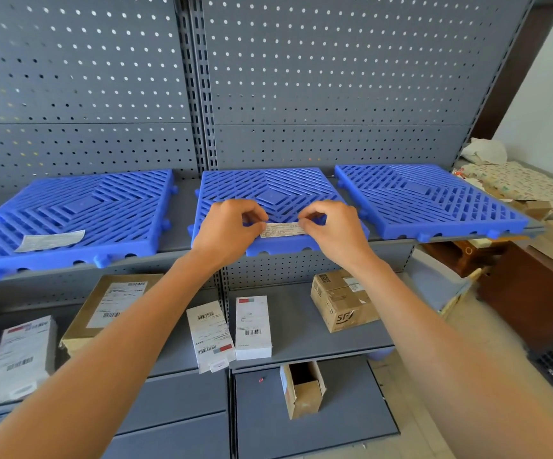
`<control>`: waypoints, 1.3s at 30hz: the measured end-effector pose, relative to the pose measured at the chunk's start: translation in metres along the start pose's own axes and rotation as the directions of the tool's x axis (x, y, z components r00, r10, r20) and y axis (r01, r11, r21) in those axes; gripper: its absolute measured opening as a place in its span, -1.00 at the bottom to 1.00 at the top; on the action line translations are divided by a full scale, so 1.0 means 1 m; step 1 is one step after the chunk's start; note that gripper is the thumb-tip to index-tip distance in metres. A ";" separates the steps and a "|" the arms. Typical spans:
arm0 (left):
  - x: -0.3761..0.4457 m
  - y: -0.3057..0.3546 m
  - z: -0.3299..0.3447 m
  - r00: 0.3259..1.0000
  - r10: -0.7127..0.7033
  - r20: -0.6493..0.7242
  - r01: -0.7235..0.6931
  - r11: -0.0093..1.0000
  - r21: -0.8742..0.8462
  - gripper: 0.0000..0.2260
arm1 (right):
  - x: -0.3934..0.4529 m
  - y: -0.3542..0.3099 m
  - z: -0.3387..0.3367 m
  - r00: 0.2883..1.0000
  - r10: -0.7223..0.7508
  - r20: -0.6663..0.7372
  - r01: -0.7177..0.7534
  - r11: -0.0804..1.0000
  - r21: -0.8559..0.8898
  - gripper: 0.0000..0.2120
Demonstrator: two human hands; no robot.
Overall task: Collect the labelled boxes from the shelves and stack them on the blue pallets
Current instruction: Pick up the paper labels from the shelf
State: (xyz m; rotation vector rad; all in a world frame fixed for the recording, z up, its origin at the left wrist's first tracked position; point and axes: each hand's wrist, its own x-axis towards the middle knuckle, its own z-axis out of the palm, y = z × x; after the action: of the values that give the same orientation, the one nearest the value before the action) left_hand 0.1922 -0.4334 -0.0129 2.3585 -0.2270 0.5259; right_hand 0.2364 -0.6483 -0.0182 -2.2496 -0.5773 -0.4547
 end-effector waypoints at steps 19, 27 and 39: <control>-0.029 -0.002 -0.021 0.998 0.060 -0.007 -0.056 0.966 0.252 -0.87 | -0.012 -0.026 -0.005 0.989 -0.128 0.067 0.136 0.981 -0.139 -0.80; -0.059 -0.010 -0.062 0.995 0.065 -0.070 -0.035 0.931 0.362 -0.82 | -0.011 -0.075 0.025 0.965 -0.221 0.143 0.236 0.966 -0.102 -0.79; -0.105 -0.100 -0.183 0.975 -0.005 -0.223 0.084 0.934 0.347 -0.86 | 0.010 -0.201 0.134 0.919 -0.310 0.245 0.316 0.949 0.014 -0.78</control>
State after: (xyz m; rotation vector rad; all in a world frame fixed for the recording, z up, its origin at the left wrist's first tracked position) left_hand 0.0709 -0.2348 0.0051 2.6171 0.0287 0.8591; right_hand 0.1573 -0.4229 0.0170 -2.2606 -1.0762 -0.3434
